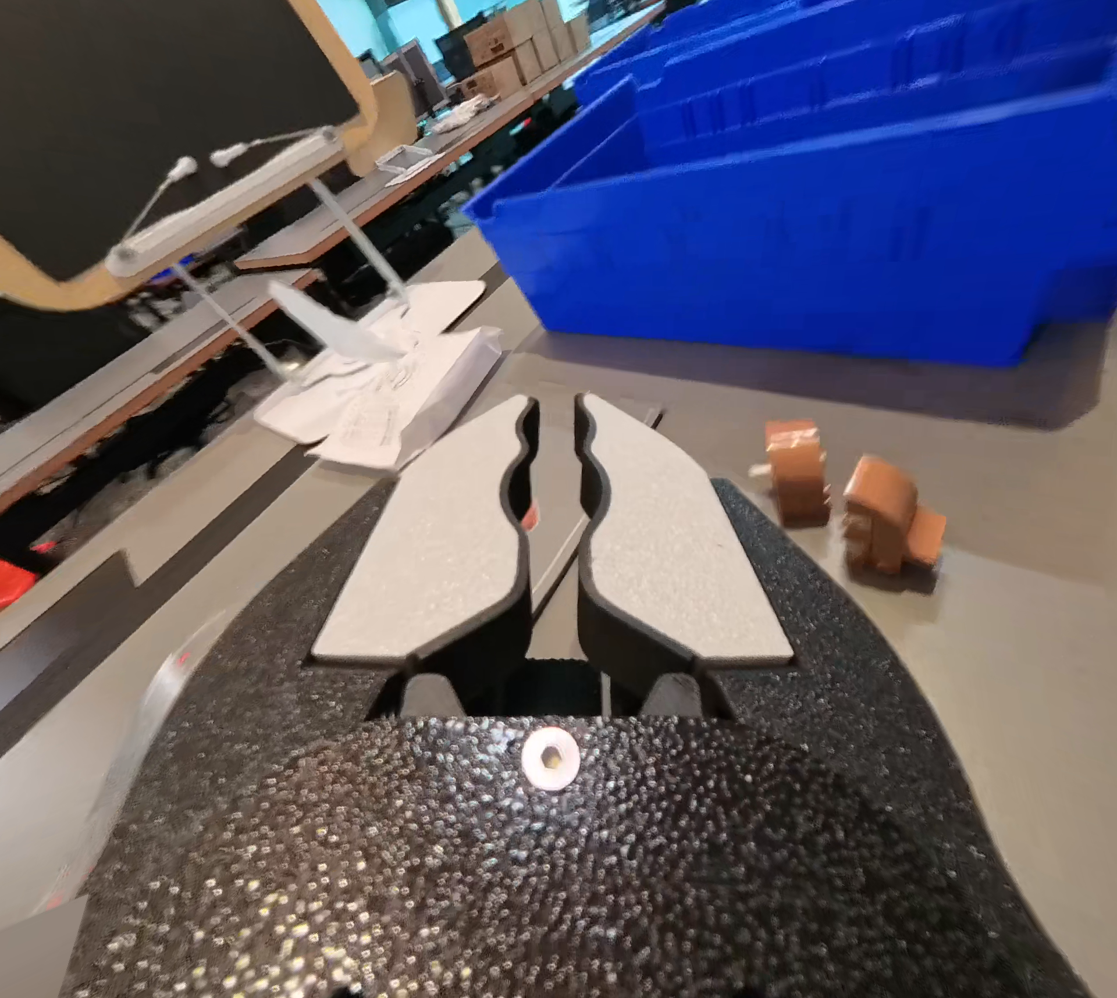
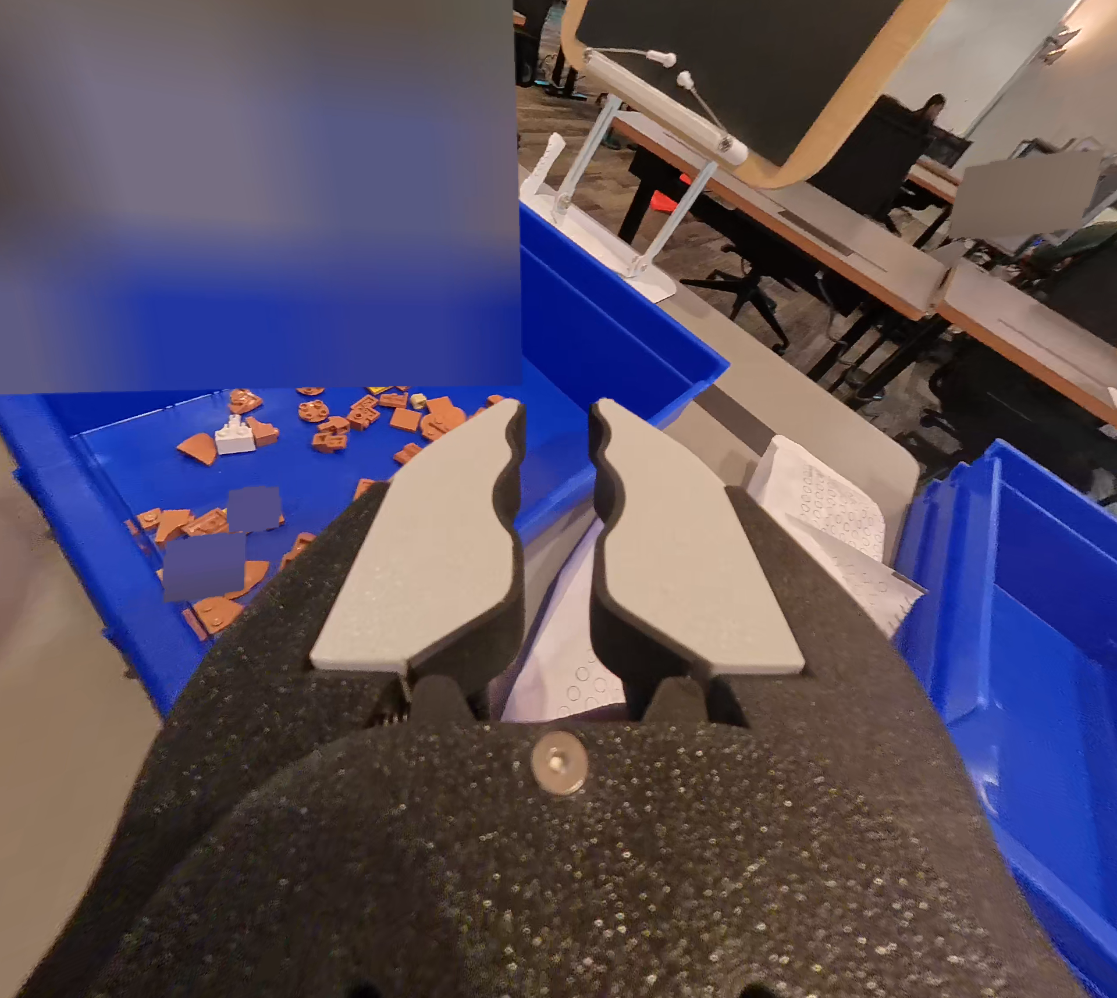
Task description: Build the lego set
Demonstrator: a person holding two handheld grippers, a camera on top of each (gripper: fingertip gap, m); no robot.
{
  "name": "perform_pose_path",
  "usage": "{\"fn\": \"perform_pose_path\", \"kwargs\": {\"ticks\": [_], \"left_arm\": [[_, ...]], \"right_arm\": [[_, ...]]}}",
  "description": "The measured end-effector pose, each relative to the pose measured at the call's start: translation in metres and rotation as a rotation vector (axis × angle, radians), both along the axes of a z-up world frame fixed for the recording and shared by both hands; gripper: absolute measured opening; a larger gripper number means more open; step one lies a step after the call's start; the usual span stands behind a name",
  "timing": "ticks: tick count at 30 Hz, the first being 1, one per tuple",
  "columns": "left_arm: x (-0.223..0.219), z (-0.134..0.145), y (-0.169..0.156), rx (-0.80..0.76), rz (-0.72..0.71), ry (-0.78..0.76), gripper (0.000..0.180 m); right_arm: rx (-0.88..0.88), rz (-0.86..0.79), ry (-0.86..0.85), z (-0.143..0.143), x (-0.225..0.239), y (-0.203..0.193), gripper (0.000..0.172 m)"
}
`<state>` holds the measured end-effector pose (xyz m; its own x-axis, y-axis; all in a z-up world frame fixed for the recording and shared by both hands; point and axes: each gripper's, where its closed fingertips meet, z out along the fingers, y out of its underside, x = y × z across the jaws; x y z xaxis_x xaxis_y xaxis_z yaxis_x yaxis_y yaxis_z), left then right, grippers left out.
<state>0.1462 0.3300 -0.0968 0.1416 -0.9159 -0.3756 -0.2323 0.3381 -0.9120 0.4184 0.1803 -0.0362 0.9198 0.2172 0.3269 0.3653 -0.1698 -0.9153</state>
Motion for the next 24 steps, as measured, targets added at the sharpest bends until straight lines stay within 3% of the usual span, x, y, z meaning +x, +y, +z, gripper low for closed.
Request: {"fn": "perform_pose_path", "kwargs": {"ticks": [2, 7, 9, 11, 14, 17, 20, 24], "left_arm": [[0.016, 0.018, -0.017, 0.007, -0.11, 0.033, 0.011], [0.083, 0.067, -0.088, 0.156, -0.546, 0.288, 0.021], [0.112, 0.075, -0.113, 0.227, -0.71, 0.38, 0.023], [0.138, 0.061, -0.132, 0.295, -0.88, 0.507, 0.024], [0.158, 0.014, -0.149, 0.388, -1.153, 0.738, 0.023], [0.16, -0.024, -0.168, 0.377, -1.354, 0.906, 0.022], [0.155, -0.053, -0.173, 0.449, -1.446, 1.041, 0.022], [0.154, -0.075, -0.171, 0.533, -1.459, 1.091, 0.023]], "right_arm": [[0.013, -0.01, 0.008, 0.003, 0.003, 0.0, 0.018], [0.037, -0.042, 0.074, 0.005, 0.013, 0.002, 0.017], [0.042, -0.053, 0.087, 0.004, 0.017, 0.003, 0.017], [0.043, -0.06, 0.1, 0.004, 0.02, 0.003, 0.017], [0.052, -0.059, 0.128, 0.005, 0.021, 0.003, 0.016], [0.05, -0.056, 0.133, 0.003, 0.021, 0.004, 0.016], [0.037, -0.046, 0.131, 0.0, 0.018, 0.005, 0.016], [0.031, -0.026, 0.109, -0.002, 0.01, 0.006, 0.016]]}}
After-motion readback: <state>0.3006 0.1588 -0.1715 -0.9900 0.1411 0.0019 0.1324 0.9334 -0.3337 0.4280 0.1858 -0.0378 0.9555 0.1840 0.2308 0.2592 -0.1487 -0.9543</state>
